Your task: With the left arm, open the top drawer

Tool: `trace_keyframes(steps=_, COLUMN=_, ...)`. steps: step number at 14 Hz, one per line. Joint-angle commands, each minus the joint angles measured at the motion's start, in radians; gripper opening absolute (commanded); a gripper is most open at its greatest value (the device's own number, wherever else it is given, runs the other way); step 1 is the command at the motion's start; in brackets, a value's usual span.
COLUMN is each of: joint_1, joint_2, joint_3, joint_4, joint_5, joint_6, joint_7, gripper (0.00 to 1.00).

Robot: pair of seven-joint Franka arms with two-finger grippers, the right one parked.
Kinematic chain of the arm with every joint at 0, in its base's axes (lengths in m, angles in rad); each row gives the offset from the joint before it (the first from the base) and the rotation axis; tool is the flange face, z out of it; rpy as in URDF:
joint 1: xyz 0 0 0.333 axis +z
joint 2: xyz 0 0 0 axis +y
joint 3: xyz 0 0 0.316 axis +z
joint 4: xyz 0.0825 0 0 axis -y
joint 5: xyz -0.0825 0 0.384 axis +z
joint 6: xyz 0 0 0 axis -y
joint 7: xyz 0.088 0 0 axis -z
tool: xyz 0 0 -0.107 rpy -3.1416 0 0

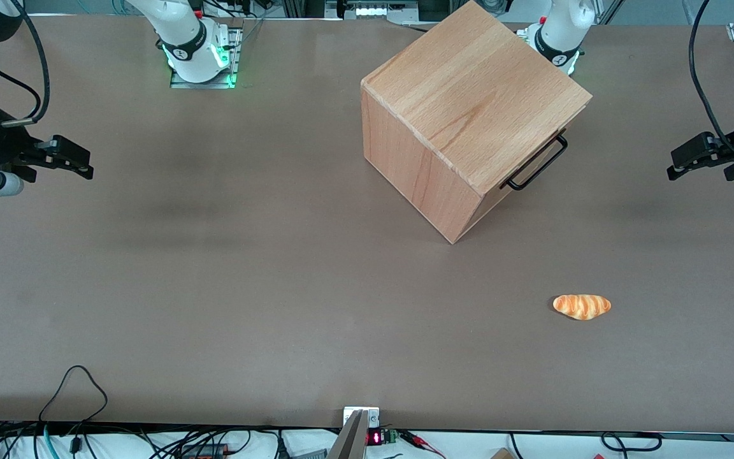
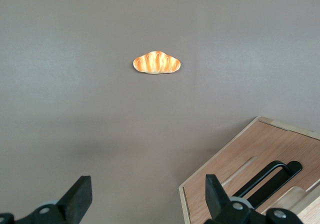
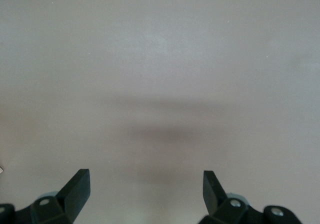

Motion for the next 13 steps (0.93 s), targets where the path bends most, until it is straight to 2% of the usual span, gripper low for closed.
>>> trace_keyframes(steps=1, joint_1=-0.002, joint_2=0.005, joint_3=-0.001, joint_4=0.023, joint_5=0.024, joint_6=-0.026, joint_7=0.022, gripper=1.00)
trace_keyframes(steps=13, joint_1=-0.004, joint_2=0.010, joint_3=-0.013, joint_4=-0.049, joint_5=0.004, joint_6=-0.022, joint_7=0.044, gripper=1.00)
